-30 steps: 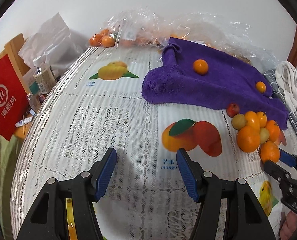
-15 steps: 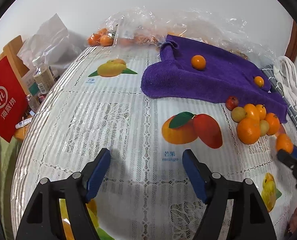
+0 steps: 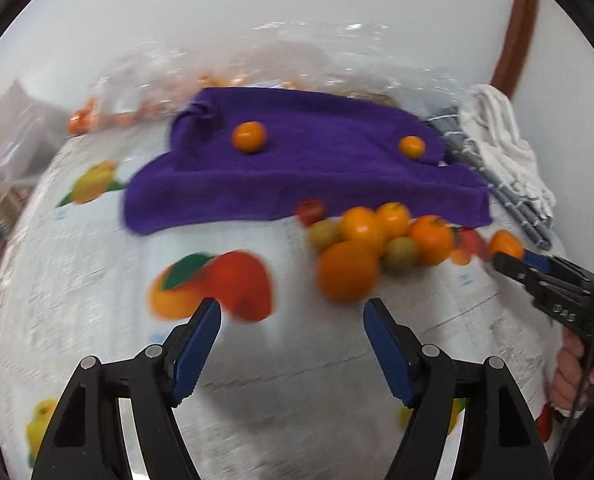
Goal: Organize fruits
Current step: 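Move the right tool back and grasp another orange from the cluster, then carry the orange with the right tool onto the purple towel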
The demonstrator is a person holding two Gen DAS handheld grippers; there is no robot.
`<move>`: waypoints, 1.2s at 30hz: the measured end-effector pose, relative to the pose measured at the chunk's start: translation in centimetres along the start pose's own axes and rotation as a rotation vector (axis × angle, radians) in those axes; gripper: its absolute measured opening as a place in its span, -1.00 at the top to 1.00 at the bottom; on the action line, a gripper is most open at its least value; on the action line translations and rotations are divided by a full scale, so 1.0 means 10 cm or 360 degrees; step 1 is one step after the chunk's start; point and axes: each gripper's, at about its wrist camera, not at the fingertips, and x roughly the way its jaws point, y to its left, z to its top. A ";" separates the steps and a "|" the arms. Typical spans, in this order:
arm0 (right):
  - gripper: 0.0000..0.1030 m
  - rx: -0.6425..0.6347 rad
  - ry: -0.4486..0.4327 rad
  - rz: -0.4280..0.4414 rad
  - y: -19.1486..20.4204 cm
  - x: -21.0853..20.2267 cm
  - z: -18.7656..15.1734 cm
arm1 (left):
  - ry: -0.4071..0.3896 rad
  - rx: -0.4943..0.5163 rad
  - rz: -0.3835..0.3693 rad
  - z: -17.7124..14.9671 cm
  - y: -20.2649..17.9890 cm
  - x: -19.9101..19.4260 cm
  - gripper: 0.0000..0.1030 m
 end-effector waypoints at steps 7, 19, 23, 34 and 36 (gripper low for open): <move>0.21 0.0016 0.0011 0.0019 -0.05 0.14 0.04 | 0.0042 -0.0009 -0.0091 0.11 -0.17 0.24 -0.33; 0.21 -0.0018 0.0043 0.0028 0.00 0.19 0.02 | -0.0012 -0.0111 -0.0239 0.10 -0.07 0.31 0.27; 0.21 -0.0015 0.0057 0.0034 -0.01 0.21 0.03 | -0.0038 -0.0023 -0.0166 0.08 -0.16 0.28 0.27; 0.21 -0.0046 0.0050 -0.0021 0.02 0.19 0.02 | -0.0129 -0.0053 -0.0220 0.10 -0.13 0.13 0.27; 0.21 -0.0035 0.0043 -0.0007 0.01 0.18 0.02 | -0.0144 -0.0059 -0.0215 0.11 -0.11 0.11 0.27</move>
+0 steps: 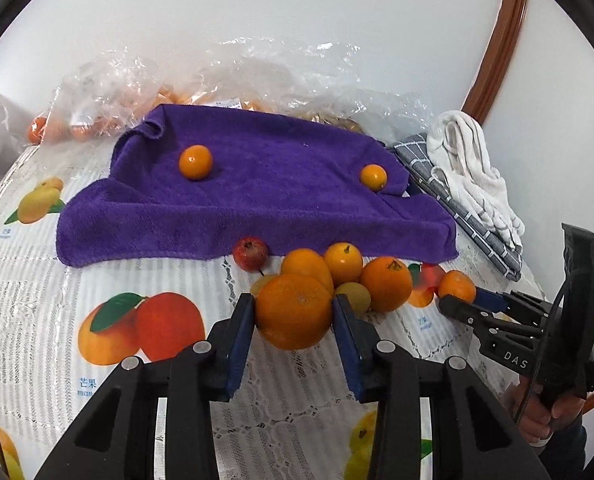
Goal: Organize fruits
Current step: 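Carry the orange with the right tool onto the purple towel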
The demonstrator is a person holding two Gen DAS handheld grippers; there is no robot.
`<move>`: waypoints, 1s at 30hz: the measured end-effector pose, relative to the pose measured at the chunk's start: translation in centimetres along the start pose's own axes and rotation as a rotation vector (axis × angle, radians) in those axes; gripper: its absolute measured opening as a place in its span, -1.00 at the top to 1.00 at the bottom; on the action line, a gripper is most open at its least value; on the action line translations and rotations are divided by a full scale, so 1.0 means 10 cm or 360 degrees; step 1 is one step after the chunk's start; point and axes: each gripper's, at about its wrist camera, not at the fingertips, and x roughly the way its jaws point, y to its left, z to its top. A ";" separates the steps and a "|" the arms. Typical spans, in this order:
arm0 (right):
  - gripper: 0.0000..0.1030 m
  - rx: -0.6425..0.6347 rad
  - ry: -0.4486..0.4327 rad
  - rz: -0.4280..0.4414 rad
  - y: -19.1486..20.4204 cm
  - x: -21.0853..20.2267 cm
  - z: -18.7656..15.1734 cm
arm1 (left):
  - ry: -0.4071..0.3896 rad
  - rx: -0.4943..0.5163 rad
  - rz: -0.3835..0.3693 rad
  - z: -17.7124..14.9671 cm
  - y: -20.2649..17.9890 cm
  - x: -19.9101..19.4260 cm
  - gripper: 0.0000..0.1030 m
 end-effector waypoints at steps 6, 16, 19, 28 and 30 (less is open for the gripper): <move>0.21 0.0036 -0.0035 0.0032 -0.04 -0.04 0.00 | -0.0066 -0.0036 0.0024 0.04 0.05 -0.07 0.27; 0.21 0.0112 -0.0071 0.0071 -0.13 -0.08 0.01 | -0.0153 -0.0118 0.0118 0.09 0.17 -0.16 0.27; 0.21 0.0131 -0.0067 0.0056 -0.16 -0.09 0.01 | -0.0181 -0.0122 0.0149 0.09 0.19 -0.24 0.27; 0.21 0.0135 -0.0058 0.0045 -0.12 -0.17 0.19 | -0.0200 -0.0076 0.0233 0.38 0.26 -0.53 0.27; 0.21 0.0124 -0.0092 0.0048 -0.08 -0.22 0.31 | -0.0231 -0.0072 0.0246 0.51 0.27 -0.58 0.27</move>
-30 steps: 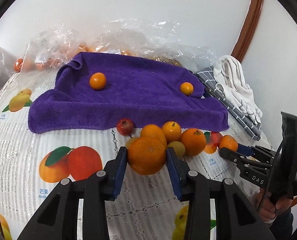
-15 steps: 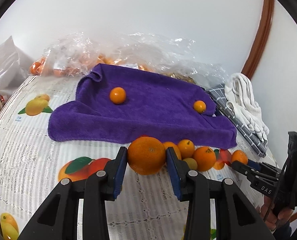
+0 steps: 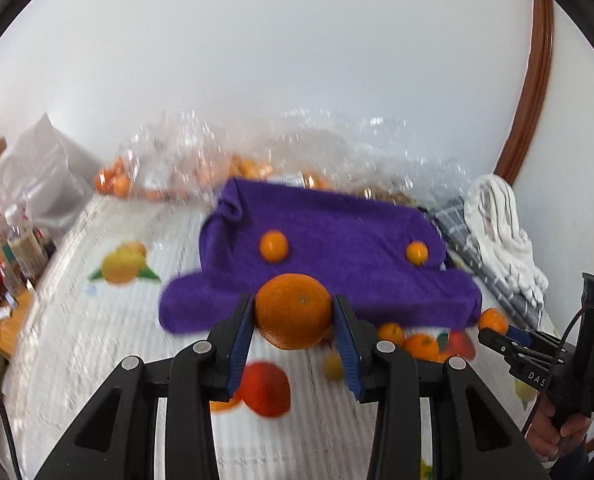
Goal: Organize fruits
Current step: 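Carry the orange with the right tool onto the purple towel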
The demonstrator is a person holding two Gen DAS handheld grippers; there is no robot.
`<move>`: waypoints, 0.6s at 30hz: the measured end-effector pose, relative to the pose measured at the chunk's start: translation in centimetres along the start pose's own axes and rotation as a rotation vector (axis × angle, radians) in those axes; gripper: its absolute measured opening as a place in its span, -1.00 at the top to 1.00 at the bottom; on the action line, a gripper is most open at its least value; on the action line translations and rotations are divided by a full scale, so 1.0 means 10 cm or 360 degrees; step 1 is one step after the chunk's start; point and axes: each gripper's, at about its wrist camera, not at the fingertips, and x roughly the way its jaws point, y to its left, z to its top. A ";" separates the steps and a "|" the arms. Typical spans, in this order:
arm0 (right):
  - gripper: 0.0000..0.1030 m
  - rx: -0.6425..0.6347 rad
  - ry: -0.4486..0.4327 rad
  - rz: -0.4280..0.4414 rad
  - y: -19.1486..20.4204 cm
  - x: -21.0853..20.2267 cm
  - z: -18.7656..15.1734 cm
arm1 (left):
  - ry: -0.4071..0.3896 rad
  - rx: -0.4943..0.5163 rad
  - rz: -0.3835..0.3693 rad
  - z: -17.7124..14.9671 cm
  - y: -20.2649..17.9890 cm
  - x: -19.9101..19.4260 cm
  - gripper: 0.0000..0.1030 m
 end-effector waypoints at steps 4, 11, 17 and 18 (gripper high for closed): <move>0.21 -0.0035 -0.0074 0.0016 0.10 -0.03 0.30 | -0.0034 -0.0032 -0.0019 0.24 0.00 0.02 0.27; 0.21 -0.0043 -0.0166 0.0021 0.21 0.11 0.77 | -0.0134 -0.0053 0.0021 0.50 -0.02 0.24 0.27; 0.21 0.0022 -0.0154 0.0033 0.13 0.35 0.81 | -0.0053 -0.0150 -0.0002 0.31 0.15 0.63 0.27; 0.21 0.0038 -0.0146 0.0031 0.11 0.39 0.79 | -0.0025 -0.0149 0.0010 0.30 0.17 0.68 0.27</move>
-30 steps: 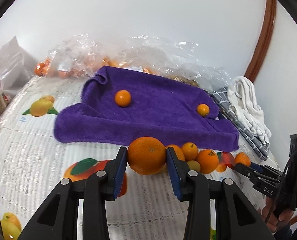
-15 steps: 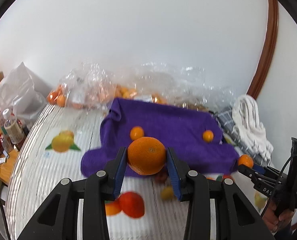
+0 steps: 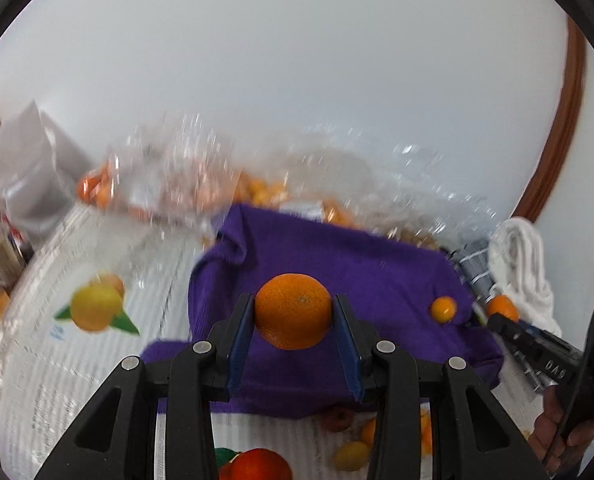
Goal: Organize fruits
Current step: 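Carry the orange with the right tool onto the purple towel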
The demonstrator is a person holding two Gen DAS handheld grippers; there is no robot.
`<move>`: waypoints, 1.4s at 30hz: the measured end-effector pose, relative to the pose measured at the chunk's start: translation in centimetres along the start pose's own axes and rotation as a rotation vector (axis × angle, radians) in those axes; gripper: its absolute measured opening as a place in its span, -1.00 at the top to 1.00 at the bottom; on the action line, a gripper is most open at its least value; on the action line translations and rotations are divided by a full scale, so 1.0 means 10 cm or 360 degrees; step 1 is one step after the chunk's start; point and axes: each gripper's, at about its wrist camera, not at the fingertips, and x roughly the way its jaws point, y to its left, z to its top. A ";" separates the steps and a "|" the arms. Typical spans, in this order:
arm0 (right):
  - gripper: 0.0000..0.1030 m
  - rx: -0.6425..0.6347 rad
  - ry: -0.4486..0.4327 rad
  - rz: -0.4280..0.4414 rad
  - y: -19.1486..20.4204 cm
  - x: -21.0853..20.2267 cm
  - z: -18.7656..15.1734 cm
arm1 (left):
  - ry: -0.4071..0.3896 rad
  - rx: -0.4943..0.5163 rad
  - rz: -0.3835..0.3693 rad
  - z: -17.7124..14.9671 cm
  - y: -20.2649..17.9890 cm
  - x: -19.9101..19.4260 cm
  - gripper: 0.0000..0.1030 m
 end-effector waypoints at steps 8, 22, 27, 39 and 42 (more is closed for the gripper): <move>0.21 0.0045 0.0046 -0.0012 -0.13 0.20 -0.08 | 0.0075 -0.0022 0.0072 -0.10 0.09 0.20 0.27; 0.21 0.0025 0.0067 -0.0062 -0.18 0.25 -0.12 | 0.0093 0.0000 0.0067 -0.13 0.05 0.27 0.27; 0.21 0.0001 0.0072 -0.0081 -0.16 0.26 -0.14 | 0.0101 -0.0007 0.0062 -0.13 0.06 0.27 0.27; 0.21 -0.0028 0.0125 -0.0114 -0.14 0.36 -0.18 | 0.0111 -0.0020 0.0055 -0.12 0.06 0.28 0.27; 0.21 -0.0042 0.0140 -0.0122 -0.12 0.40 -0.20 | 0.0115 -0.0012 0.0056 -0.12 0.06 0.28 0.27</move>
